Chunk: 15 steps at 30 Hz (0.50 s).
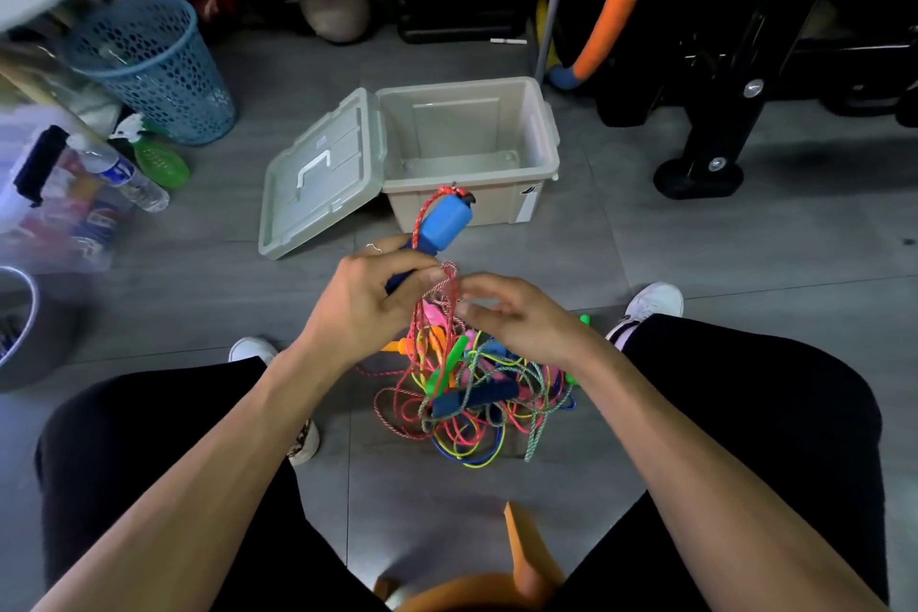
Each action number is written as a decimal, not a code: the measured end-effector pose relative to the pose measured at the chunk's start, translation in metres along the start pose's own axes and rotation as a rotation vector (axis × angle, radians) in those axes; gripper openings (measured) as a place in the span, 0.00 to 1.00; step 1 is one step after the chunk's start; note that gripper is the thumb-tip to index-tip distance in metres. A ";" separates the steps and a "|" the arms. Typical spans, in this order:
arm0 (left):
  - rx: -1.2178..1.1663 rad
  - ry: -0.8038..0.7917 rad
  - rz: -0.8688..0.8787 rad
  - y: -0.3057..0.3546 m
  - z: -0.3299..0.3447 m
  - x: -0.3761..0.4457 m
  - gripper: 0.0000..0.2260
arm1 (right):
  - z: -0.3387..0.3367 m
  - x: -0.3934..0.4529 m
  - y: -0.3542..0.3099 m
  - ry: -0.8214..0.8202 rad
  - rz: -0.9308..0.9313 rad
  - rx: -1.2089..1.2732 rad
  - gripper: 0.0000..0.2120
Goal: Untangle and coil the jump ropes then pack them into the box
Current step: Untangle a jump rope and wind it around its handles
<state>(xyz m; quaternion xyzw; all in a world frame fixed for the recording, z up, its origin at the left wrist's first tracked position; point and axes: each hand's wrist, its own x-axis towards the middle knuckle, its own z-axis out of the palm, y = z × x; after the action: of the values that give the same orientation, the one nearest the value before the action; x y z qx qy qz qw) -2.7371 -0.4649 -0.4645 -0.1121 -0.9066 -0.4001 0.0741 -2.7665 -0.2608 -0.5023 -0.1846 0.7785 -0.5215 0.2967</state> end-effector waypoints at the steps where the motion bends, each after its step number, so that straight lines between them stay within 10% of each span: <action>1: 0.000 0.020 -0.010 0.001 -0.001 0.000 0.07 | 0.002 0.000 -0.001 -0.017 0.003 0.004 0.05; 7: 0.042 0.281 -0.431 -0.012 -0.015 0.004 0.07 | -0.017 -0.003 -0.011 0.063 0.017 0.011 0.12; 12: 0.227 -0.206 -0.631 -0.026 -0.015 -0.002 0.06 | -0.023 -0.007 -0.022 0.191 -0.108 -0.102 0.10; 15: 0.170 -0.159 -0.404 -0.010 -0.008 -0.002 0.14 | -0.019 -0.008 -0.024 0.121 -0.128 -0.266 0.10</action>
<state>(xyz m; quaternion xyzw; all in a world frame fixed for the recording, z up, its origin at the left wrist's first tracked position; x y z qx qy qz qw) -2.7374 -0.4775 -0.4667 0.0471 -0.9441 -0.3187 -0.0698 -2.7737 -0.2522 -0.4724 -0.2397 0.8436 -0.4420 0.1884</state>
